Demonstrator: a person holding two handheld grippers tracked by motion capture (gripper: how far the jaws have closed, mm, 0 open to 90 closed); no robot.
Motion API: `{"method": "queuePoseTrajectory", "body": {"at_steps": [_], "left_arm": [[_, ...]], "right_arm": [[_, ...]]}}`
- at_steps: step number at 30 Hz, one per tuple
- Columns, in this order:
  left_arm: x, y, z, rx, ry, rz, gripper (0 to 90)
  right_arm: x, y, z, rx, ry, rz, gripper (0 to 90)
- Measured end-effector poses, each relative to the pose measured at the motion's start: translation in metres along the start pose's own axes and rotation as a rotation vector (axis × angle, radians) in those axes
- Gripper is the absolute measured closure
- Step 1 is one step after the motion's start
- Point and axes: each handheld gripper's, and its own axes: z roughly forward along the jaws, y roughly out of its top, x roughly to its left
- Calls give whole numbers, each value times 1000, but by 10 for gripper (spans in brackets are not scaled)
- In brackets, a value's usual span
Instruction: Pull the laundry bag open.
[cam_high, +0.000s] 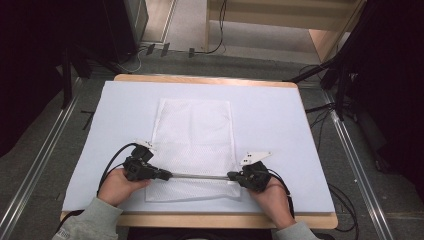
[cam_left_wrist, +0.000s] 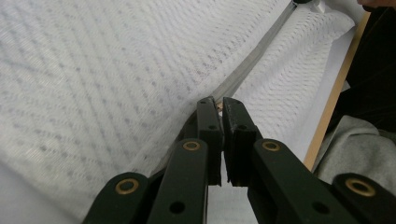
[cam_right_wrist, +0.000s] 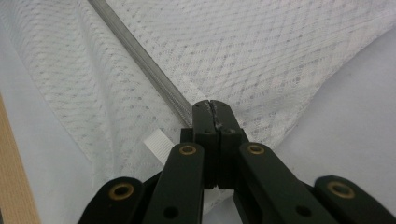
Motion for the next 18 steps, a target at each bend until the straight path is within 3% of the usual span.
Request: {"method": "queuePoseTrajectory", "body": {"at_steps": [18], "left_arm": [[19,-28,-32,-56,70,-100,881]], "right_arm": [[-3,4,1,21,21,-17,900]]}}
